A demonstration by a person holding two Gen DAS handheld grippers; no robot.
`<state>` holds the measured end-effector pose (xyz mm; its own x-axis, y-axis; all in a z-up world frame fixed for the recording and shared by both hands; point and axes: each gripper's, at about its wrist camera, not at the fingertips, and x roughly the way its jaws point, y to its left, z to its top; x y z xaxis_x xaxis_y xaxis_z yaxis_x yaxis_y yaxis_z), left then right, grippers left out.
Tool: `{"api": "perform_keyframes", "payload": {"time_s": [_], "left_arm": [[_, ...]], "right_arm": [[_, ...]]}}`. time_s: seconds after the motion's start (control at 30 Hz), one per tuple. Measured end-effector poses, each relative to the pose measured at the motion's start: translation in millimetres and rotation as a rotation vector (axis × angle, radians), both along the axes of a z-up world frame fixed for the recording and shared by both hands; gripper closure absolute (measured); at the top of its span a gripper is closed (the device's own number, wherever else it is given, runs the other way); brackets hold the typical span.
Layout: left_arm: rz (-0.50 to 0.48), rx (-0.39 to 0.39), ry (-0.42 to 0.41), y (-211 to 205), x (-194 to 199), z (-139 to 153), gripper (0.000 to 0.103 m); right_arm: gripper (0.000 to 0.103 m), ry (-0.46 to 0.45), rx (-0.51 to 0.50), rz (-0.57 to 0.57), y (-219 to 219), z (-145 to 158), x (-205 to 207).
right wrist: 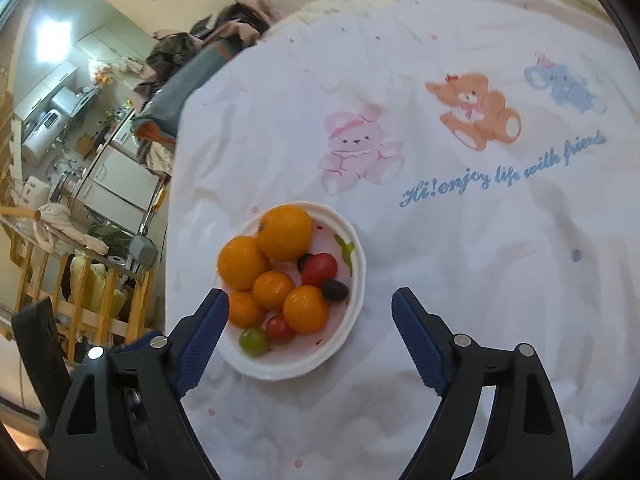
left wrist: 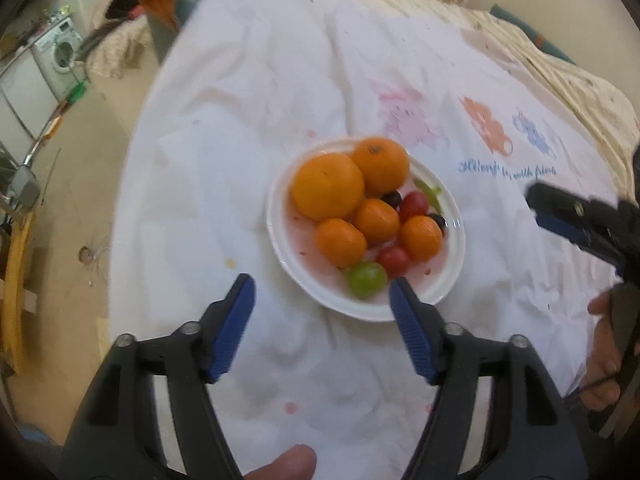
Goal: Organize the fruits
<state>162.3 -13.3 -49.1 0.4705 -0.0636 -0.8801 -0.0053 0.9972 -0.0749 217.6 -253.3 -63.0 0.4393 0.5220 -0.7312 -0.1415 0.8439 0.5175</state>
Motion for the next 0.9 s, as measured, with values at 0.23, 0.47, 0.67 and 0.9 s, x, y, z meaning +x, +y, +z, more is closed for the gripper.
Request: {"api": "perform_keyframes", "payload": {"time_s": [0.23,0.47,0.67,0.9], "left_arm": [[0.004,0.042,-0.119,15,-32,31,0.013],[0.038,0.040,-0.187,24,-67,47,0.000],[0.017,0.052,-0.201,18,-94,45,0.000],[0.015,0.039,-0.221,20,-111,45,0.001]], "right_arm": [[0.005,-0.052,-0.011,0.010,7,18,-46],[0.000,-0.138,-0.102,-0.035,8,36,-97],[0.000,-0.243,-0.186,-0.094,13,46,-132],[0.000,-0.266,-0.265,-0.095,33,41,-147]]}}
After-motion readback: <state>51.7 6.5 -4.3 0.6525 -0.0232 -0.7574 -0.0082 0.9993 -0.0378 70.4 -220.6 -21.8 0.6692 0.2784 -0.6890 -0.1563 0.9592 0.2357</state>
